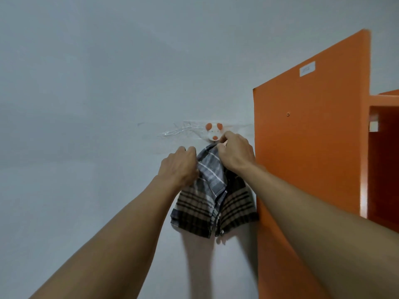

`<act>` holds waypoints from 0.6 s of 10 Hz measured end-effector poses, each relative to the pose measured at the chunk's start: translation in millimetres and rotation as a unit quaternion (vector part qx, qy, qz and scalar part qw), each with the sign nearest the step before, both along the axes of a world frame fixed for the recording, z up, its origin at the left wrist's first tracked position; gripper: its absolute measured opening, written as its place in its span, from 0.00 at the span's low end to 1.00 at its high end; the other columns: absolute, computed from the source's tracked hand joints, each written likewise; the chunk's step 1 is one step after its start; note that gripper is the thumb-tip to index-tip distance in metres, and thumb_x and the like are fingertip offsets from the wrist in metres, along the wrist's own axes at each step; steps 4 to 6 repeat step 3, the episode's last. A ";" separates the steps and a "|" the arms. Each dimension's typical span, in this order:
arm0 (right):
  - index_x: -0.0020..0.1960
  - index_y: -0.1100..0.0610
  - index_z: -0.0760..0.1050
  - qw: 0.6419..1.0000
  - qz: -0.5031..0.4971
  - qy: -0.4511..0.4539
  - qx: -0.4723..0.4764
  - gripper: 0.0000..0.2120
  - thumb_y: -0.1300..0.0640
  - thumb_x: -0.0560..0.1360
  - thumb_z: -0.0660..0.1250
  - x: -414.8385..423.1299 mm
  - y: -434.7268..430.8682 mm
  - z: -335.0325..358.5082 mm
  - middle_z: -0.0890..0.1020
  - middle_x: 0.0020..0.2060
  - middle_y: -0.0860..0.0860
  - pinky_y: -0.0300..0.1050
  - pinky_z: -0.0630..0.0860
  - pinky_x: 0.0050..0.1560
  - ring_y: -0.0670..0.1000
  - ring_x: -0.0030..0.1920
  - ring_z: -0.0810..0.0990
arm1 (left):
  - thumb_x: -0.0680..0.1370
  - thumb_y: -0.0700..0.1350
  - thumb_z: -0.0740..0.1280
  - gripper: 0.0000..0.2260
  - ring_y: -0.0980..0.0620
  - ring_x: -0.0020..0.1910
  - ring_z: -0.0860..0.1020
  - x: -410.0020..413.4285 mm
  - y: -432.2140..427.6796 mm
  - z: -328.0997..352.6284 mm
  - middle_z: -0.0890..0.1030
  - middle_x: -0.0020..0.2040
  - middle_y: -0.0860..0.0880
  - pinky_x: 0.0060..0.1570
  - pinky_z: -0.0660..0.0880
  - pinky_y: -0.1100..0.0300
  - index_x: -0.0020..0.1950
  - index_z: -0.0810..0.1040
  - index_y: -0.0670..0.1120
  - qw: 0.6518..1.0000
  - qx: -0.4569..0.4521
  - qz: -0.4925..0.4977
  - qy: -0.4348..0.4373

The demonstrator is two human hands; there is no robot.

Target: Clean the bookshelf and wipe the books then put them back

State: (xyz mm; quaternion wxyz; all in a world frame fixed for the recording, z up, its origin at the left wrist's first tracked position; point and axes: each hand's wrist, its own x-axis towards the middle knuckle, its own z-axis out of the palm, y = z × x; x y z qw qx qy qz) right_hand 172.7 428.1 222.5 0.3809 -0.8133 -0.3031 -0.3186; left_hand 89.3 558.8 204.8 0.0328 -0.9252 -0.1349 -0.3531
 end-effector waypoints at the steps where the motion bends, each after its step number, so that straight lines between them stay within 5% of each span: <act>1: 0.60 0.57 0.73 0.999 -0.020 0.004 -0.031 0.12 0.54 0.79 0.61 -8.5 -13.7 -7.5 0.76 0.57 0.54 0.49 0.72 0.50 0.57 0.56 0.74 | 0.80 0.45 0.61 0.08 0.44 0.46 0.74 -16.2 -11.9 -0.8 0.74 0.53 0.44 0.43 0.71 0.52 0.57 0.71 0.45 1.000 -0.001 0.015 0.016; 3: 0.67 0.59 0.69 0.997 -0.012 0.030 -0.073 0.19 0.54 0.79 0.61 -25.8 -50.7 -20.1 0.74 0.64 0.56 0.54 0.73 0.61 0.59 0.63 0.72 | 0.82 0.47 0.57 0.11 0.42 0.51 0.74 -56.6 -51.0 -8.0 0.74 0.56 0.43 0.45 0.69 0.52 0.59 0.71 0.43 0.998 -0.017 0.060 0.033; 6: 0.67 0.59 0.69 0.997 -0.012 0.030 -0.073 0.19 0.54 0.79 0.61 -25.8 -50.7 -20.1 0.74 0.64 0.56 0.54 0.73 0.61 0.59 0.63 0.72 | 0.82 0.47 0.57 0.11 0.42 0.51 0.74 -56.6 -51.0 -8.0 0.74 0.56 0.43 0.45 0.69 0.52 0.59 0.71 0.43 0.998 -0.017 0.060 0.033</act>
